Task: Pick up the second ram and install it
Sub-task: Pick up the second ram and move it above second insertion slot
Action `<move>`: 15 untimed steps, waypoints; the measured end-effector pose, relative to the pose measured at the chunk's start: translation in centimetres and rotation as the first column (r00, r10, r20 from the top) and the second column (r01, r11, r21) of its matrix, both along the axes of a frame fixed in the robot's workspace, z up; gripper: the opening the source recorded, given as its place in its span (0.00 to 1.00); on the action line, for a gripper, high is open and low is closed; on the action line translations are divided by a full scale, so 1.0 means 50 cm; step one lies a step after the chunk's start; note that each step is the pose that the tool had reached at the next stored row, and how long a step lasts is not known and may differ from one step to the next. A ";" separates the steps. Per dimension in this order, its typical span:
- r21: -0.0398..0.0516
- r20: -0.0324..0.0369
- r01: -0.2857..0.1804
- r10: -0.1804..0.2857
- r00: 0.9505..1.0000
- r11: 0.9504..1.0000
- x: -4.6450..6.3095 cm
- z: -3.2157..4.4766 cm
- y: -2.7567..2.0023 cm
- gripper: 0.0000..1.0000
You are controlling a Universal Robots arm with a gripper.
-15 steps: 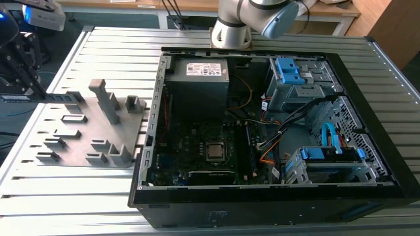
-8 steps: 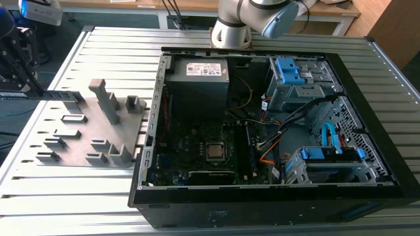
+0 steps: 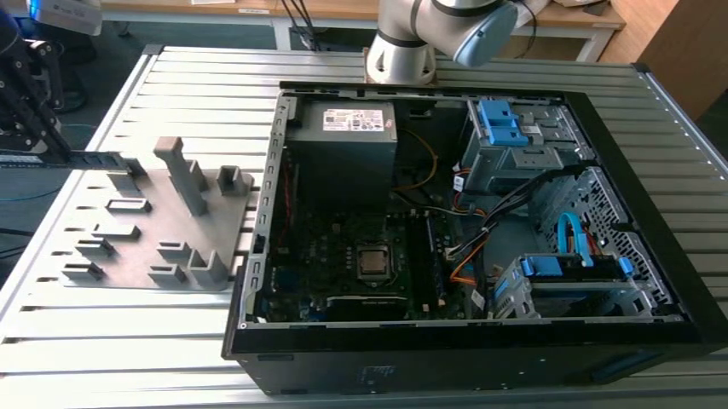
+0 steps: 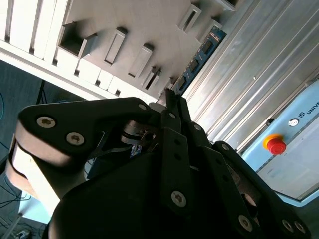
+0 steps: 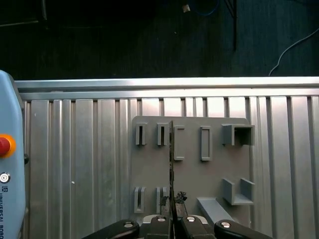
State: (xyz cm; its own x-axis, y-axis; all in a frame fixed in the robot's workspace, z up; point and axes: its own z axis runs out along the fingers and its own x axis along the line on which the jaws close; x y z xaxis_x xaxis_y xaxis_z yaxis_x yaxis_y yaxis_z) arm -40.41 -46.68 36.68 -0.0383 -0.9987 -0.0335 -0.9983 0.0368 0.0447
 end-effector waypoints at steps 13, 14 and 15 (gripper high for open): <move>0.001 0.000 0.000 0.000 1.000 1.000 0.000 0.015 0.0000 0.14; 0.001 0.000 0.000 0.000 1.000 1.000 0.000 0.017 0.0000 0.14; 0.001 0.000 0.000 0.000 1.000 1.000 0.000 0.017 0.0000 0.14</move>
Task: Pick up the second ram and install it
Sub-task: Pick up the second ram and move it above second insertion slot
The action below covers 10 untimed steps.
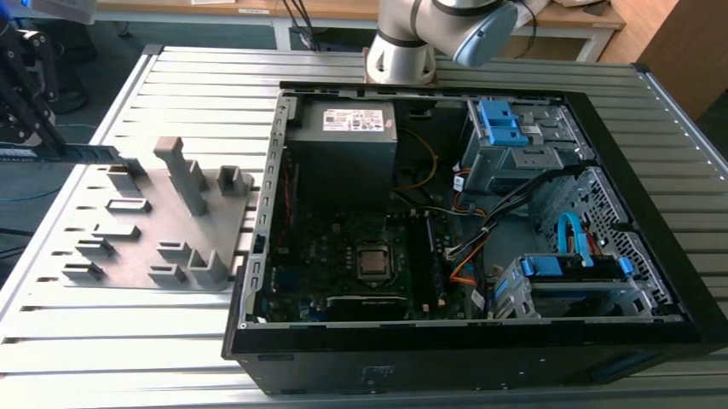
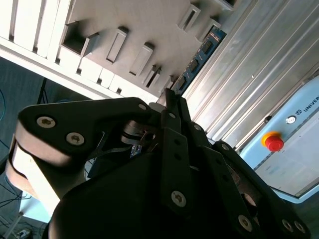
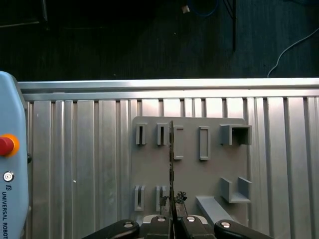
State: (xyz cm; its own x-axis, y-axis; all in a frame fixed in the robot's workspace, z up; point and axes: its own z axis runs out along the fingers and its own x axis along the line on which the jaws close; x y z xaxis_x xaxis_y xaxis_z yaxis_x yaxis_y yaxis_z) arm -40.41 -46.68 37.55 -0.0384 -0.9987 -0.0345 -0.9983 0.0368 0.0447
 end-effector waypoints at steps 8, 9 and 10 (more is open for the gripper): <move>0.000 0.000 0.000 0.000 1.000 1.000 0.000 0.005 0.0000 0.14; 0.000 0.000 0.000 0.000 1.000 1.000 0.000 0.006 0.0000 0.14; 0.000 0.000 0.000 0.000 1.000 1.000 0.000 0.007 0.0000 0.14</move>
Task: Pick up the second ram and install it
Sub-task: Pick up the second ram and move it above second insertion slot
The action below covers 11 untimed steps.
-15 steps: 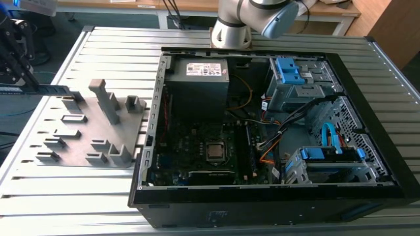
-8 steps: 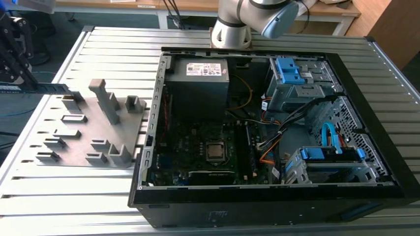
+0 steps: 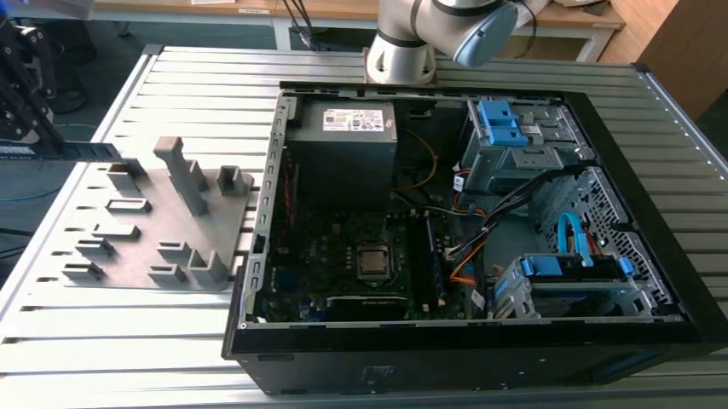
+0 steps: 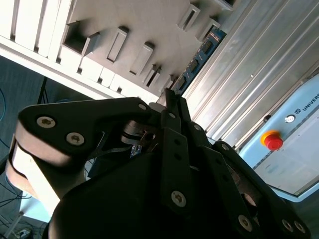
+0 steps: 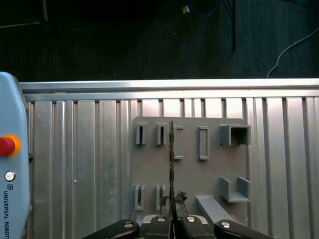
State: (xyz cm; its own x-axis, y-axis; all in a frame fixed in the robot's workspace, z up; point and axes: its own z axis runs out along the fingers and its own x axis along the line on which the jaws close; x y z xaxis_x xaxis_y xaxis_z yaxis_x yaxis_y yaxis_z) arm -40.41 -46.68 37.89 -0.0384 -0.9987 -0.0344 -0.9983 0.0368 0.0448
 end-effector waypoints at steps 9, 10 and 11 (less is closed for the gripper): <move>0.000 0.000 0.000 0.000 1.000 1.000 0.000 0.014 0.0000 0.14; 0.000 0.000 0.000 0.000 1.000 1.000 0.000 0.016 0.0000 0.14; 0.000 0.000 0.000 0.000 1.000 1.000 0.000 0.018 0.0000 0.14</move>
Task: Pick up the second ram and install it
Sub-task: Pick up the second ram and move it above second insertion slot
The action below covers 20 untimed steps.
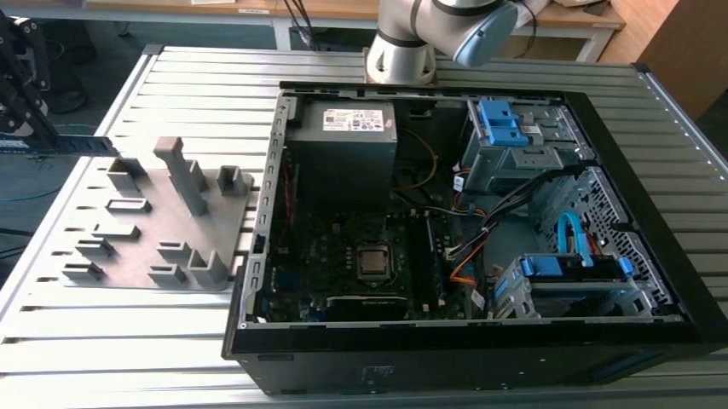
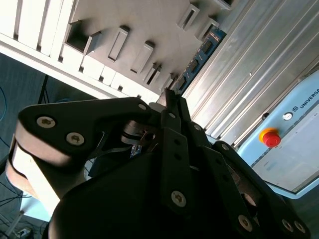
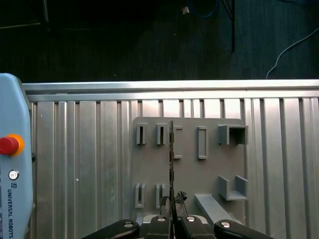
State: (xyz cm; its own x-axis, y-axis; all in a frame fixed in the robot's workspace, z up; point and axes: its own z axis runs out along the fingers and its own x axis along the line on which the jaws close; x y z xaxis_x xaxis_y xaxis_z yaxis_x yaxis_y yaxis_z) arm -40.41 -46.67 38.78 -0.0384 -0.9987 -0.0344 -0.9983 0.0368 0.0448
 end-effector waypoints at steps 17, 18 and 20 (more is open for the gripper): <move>0.000 0.000 0.000 0.000 1.000 1.000 0.000 0.035 0.0000 0.14; 0.000 0.000 0.000 0.000 1.000 1.000 0.000 0.038 0.0000 0.14; 0.000 0.000 0.000 0.000 1.000 1.000 0.000 0.042 -0.0001 0.14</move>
